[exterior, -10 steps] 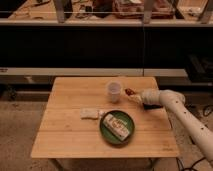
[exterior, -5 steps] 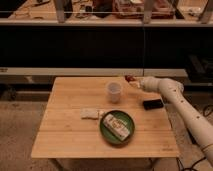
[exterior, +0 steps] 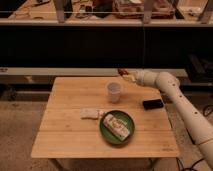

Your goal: Place the pepper in the ceramic cup

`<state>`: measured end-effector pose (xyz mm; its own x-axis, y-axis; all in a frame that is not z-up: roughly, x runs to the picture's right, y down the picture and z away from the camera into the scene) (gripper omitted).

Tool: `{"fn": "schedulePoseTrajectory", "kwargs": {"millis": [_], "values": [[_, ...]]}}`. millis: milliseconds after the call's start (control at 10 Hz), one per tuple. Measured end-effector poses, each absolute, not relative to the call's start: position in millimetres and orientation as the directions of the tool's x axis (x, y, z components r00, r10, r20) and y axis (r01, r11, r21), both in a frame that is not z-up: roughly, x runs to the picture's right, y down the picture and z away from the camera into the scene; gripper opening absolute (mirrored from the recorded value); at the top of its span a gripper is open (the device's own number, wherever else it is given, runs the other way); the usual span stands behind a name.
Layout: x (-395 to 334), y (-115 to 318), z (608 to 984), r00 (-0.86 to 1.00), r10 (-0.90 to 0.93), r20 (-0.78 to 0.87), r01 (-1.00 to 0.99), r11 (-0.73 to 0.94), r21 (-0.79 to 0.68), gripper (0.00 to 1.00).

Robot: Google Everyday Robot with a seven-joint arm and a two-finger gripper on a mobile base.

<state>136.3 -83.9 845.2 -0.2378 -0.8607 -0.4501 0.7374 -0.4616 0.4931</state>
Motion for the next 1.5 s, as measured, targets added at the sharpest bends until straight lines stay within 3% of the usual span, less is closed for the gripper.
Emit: {"fn": "schedulePoseTrajectory", "kwargs": {"millis": [400,1000,1100,1500], "values": [[95.2,-68.5,821.3,-0.293,-0.823,-0.486,0.637,-0.547,0.543,0.30],[76.0,-43.4,844.1,-0.369,-0.802,-0.470,0.586,-0.593,0.552,0.31],[75.1,-42.8,846.8,-0.380,-0.798,-0.467,0.584,-0.599,0.549,0.35],[72.8,-40.0,853.5,-0.420,-0.784,-0.457,0.574,-0.620,0.535,0.74]]}}
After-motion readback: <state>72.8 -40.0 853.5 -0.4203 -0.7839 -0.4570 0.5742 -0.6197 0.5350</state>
